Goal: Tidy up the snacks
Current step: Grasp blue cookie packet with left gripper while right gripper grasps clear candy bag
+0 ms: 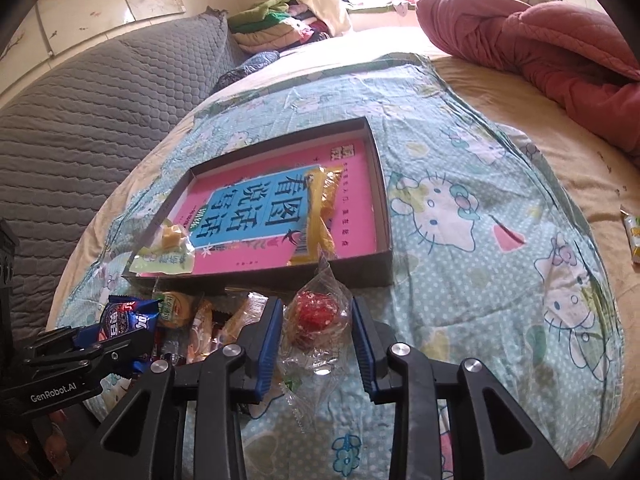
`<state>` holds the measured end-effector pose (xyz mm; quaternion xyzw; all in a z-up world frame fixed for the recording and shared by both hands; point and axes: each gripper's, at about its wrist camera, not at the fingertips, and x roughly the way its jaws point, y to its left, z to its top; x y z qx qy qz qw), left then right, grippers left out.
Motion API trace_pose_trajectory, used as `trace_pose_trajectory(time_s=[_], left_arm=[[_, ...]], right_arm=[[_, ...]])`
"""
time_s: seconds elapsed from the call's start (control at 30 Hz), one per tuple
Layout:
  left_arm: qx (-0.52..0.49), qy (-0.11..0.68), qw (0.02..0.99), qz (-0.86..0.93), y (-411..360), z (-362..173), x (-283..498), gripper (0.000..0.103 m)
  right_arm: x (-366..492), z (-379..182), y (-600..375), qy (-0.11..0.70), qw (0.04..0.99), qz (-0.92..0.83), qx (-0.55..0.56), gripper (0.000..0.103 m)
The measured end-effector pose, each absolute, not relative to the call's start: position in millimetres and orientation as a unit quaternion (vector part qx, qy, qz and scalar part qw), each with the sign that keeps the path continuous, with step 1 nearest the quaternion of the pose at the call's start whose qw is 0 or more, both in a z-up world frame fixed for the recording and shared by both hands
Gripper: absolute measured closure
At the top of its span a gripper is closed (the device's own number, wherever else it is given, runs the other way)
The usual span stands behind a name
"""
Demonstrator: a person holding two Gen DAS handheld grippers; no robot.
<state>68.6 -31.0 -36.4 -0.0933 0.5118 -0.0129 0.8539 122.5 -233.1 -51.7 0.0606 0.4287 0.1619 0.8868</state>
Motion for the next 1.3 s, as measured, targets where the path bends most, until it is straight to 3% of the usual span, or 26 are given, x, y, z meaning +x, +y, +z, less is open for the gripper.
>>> trace_pose_trajectory(time_s=[1.3], left_arm=[[-0.111,0.451,0.885,-0.036,-3,6,86,0.051]], right_arm=[[113,-5,-199,0.377,0.908,0.176,0.048,0.068]])
